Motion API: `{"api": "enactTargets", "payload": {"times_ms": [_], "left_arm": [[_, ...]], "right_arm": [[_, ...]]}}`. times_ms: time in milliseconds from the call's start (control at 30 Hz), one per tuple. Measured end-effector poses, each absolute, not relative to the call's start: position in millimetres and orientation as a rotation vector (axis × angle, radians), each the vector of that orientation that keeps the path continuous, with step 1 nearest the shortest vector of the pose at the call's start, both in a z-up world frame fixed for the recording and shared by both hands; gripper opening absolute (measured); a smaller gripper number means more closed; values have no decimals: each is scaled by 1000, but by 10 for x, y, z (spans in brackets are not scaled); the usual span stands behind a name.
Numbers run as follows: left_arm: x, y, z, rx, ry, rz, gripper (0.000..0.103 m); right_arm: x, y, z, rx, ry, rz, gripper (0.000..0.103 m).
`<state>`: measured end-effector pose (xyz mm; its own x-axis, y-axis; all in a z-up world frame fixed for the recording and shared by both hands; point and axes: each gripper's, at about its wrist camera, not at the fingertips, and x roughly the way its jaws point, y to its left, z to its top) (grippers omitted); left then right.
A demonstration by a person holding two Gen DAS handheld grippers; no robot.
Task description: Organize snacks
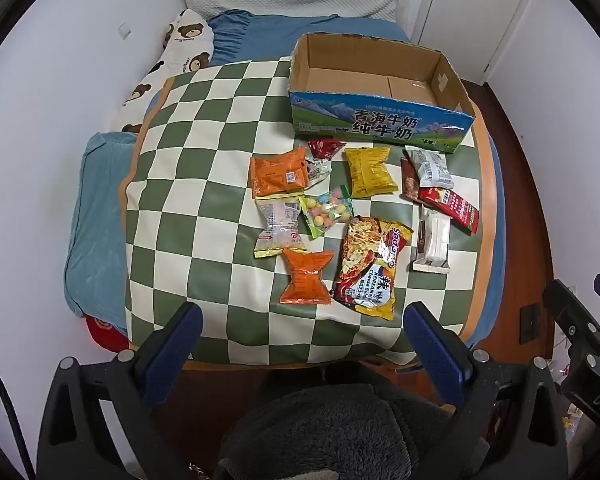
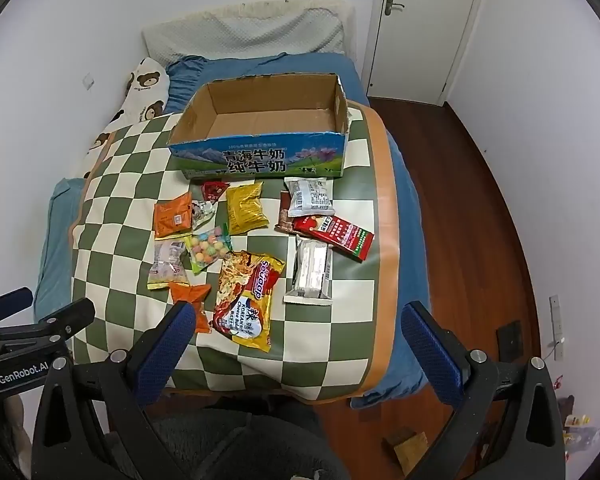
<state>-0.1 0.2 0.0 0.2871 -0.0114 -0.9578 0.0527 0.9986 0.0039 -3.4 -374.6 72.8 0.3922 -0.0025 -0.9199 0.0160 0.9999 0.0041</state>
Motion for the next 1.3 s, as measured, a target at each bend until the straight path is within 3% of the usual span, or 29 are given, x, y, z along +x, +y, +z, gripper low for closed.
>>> {"api": "enactTargets", "payload": {"times_ms": [1300], "left_arm": [[-15,-38,77,39,1273,-47,103]], "right_arm": [[-17,-3692,779,16,1168,-3,103]]}}
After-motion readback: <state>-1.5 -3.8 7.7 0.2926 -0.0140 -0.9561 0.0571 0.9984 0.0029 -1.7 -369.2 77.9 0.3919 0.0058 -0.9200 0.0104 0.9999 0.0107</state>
